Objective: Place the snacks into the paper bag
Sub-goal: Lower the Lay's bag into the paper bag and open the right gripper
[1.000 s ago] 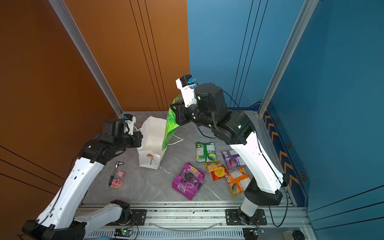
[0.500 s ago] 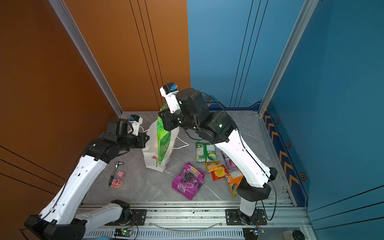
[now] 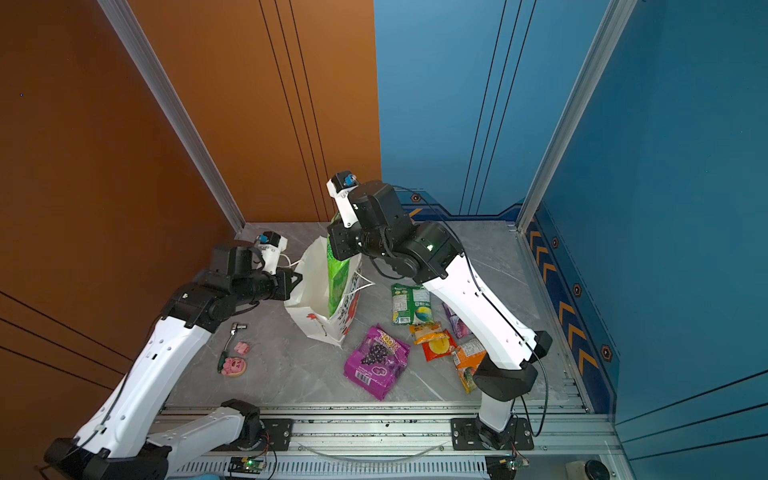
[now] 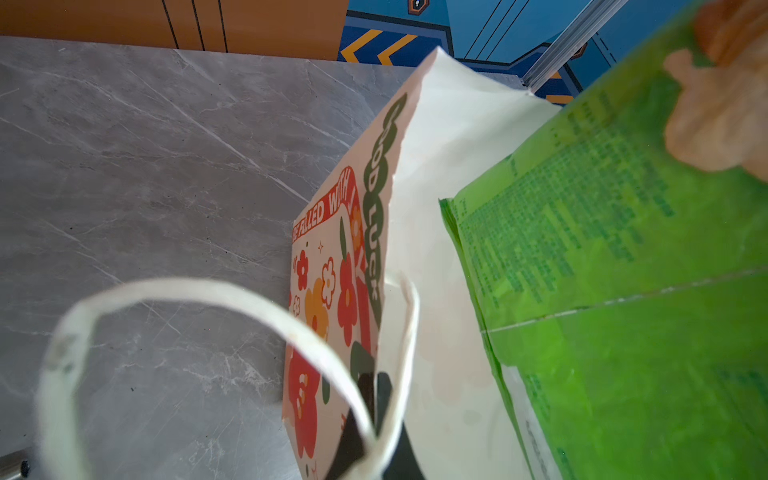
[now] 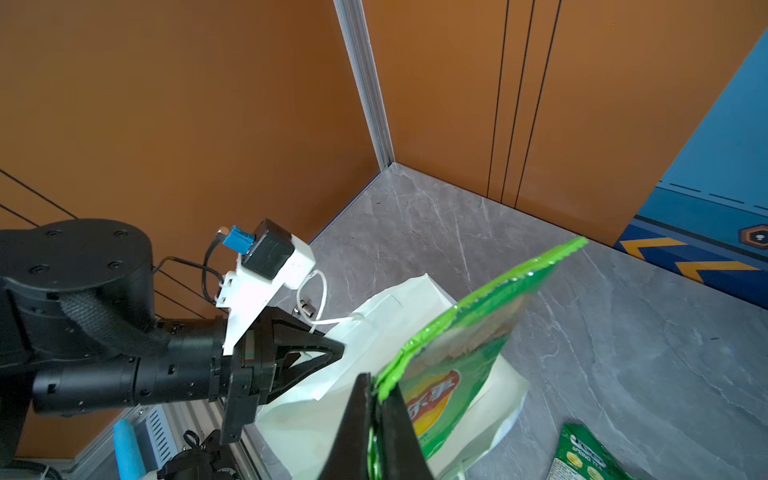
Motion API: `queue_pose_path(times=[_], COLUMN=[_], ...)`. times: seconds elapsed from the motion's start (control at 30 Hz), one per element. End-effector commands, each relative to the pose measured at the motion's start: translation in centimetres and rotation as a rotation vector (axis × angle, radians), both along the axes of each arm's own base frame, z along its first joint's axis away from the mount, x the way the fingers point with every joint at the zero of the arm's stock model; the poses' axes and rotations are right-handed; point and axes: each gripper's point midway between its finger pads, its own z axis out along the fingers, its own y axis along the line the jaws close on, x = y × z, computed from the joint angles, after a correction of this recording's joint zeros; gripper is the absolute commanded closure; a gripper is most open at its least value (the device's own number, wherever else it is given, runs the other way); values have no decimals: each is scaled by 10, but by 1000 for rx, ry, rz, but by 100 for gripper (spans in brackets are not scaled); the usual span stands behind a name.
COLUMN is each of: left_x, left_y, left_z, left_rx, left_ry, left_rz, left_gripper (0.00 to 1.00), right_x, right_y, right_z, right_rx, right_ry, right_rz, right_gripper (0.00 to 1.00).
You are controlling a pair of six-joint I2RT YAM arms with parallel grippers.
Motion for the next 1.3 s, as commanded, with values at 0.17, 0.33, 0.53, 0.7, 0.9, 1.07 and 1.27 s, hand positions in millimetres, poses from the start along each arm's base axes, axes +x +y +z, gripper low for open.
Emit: queue_pose_path(times=[0.17, 0.33, 0.53, 0.7, 0.9, 1.07, 1.27], left_x=[5, 11, 13, 15, 15, 15, 15], left_y=[12, 33, 48, 58, 60, 59, 60], left_z=[1, -1, -1, -2, -3, -2, -1], left_rx=[33, 67, 82, 85, 82, 78, 79], left_ry=[-35, -34, -40, -39, -35, -36, -40], left_rz=[62, 150, 218, 256, 262, 258, 261], left_gripper=[100, 100, 100, 100, 100, 100, 100], right_x=[12, 6, 7, 9, 8, 7, 14], right_y=[0, 12, 25, 31, 41, 58, 62], right_z=[-20, -43, -69, -86, -105, -120, -138], right_rx=[-2, -17, -51, -68, -147, -172, -221], right_ry=[15, 31, 74, 104, 81, 110, 128], right_rz=[-79, -101, -130, -164, -227, -210, -245], right_gripper=[92, 91, 91, 91, 90, 90, 90])
